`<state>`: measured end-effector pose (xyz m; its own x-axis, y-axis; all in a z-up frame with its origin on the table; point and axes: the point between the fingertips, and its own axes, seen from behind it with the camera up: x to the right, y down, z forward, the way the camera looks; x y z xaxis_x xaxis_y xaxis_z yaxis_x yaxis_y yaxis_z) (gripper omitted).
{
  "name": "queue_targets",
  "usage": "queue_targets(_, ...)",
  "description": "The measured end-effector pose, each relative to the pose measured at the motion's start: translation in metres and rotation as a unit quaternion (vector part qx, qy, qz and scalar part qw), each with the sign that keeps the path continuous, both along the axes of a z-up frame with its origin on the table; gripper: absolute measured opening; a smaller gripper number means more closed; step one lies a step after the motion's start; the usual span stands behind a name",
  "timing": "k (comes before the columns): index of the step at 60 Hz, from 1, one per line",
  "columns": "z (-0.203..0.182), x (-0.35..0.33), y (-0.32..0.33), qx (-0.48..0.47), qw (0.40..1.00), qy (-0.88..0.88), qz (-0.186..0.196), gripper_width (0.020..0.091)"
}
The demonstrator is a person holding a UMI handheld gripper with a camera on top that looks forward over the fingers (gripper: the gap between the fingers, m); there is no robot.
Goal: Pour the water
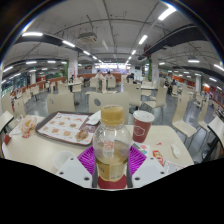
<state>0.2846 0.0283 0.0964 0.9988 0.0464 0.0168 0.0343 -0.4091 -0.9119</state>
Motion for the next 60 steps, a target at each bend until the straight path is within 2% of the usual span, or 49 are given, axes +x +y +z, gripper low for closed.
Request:
queue_targets(11, -0.051, 0.014, -0.018, -0.032, 0.999, -0.002, 0.007, 0.0396)
queue_targets(17, -0.046, 0.013, -0.019, -0.004, 1.000, -0.002, 0.007, 0.0397)
queue_targets(22, -0.045, 0.013, -0.018, 0.005, 1.000, 0.005, 0.000, 0.0434)
queue_targets(29, -0.049, 0.015, -0.020, -0.016, 1.000, 0.007, -0.008, 0.0529)
queue_targets(30, -0.050, 0.015, -0.022, -0.023, 1.000, 0.007, -0.011, 0.0556)
queue_targets(34, -0.051, 0.010, -0.035, -0.050, 0.999, 0.011, -0.017, 0.0751)
queue_targets(38, -0.048, 0.009, -0.050, -0.069, 0.997, 0.010, -0.029, 0.0851)
queue_targets(60, 0.030, -0.051, -0.200, -0.131, 0.986, 0.019, -0.100, 0.0850)
